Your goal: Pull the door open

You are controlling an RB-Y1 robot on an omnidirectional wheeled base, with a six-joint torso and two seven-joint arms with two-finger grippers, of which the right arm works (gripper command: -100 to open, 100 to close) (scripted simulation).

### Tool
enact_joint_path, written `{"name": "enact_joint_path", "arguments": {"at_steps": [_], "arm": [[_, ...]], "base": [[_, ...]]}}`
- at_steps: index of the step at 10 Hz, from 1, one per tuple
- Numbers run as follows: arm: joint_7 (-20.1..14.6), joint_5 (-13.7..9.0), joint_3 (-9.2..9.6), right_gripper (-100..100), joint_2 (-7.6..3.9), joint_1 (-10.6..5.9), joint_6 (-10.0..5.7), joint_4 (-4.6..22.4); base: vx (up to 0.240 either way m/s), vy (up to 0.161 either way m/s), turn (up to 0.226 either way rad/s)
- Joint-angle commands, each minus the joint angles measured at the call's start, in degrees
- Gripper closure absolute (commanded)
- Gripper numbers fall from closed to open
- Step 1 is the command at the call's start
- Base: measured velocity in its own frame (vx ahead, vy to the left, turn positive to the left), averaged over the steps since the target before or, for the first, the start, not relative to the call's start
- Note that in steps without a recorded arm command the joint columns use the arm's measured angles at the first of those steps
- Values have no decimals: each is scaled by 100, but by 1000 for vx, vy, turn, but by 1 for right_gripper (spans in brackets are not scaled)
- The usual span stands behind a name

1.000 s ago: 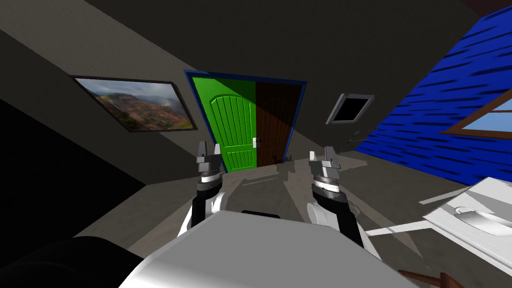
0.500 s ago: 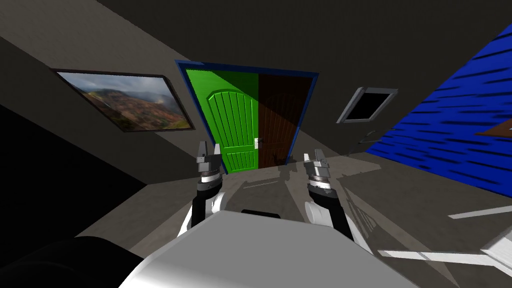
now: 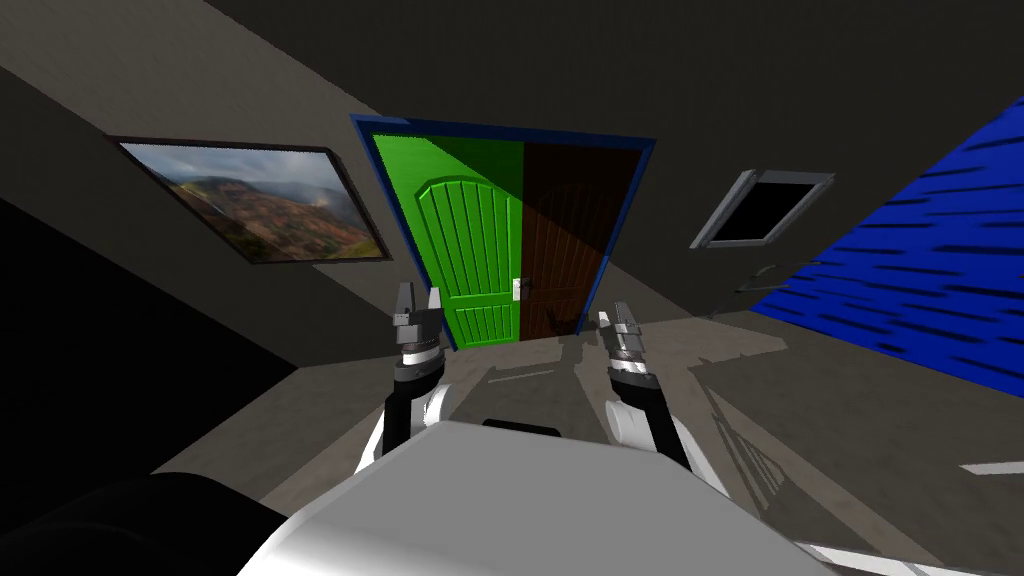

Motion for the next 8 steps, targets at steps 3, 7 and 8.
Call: {"name": "enact_joint_path", "arguments": {"at_steps": [3,7,8], "arm": [[-189,93,-38,-100,-86,-160,23,454],[-397,210,-63,-100,-169,-339,100,916],[-450,240,-70,-100,-189,-385,120,1034]], "base": [[96,17,46],[106,33,55],[92,26,63]]}}
